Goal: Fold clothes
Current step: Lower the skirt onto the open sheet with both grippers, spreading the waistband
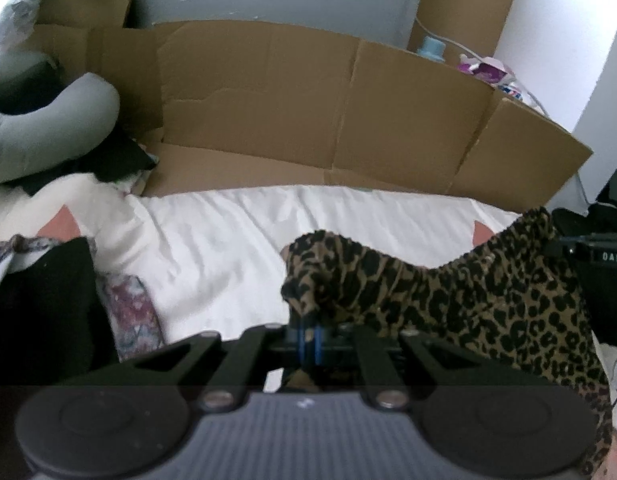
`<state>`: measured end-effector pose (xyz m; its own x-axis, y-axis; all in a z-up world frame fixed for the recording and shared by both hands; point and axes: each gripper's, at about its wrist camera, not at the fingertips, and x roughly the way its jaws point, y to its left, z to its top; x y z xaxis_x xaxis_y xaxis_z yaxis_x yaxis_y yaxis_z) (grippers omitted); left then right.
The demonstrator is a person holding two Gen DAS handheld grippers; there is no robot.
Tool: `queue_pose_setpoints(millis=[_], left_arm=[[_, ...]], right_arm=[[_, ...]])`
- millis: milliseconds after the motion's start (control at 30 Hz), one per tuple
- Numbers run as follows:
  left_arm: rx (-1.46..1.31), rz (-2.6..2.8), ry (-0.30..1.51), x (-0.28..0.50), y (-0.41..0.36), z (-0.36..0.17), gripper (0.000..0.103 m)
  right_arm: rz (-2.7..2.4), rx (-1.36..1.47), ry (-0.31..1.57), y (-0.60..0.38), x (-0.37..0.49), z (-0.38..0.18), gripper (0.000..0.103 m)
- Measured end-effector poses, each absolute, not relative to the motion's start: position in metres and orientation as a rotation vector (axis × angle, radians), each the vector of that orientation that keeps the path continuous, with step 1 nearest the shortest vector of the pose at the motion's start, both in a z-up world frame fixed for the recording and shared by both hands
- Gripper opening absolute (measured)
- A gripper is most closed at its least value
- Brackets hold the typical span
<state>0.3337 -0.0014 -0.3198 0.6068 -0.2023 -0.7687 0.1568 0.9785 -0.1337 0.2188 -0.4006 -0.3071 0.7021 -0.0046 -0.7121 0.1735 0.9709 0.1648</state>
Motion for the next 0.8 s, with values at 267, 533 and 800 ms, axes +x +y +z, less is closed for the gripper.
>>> queue_pose_setpoints(millis=[267, 533, 800], left_arm=[[-0.053, -0.179, 0.883, 0.363, -0.008, -0.323, 0.005], [-0.041, -0.154, 0.913, 0.389, -0.007, -0.344, 0.005], [-0.107, -0.114, 1.017, 0.401, 0.001, -0.37, 0.023]], right_arm=[[-0.123, 0.157, 0.787, -0.408, 0.248, -0.305, 0.006], [-0.133, 0.098, 0.818, -0.412, 0.275, -0.316, 0.006], [-0.152, 0.197, 0.867, -0.418, 0.288, -0.341, 0.02]])
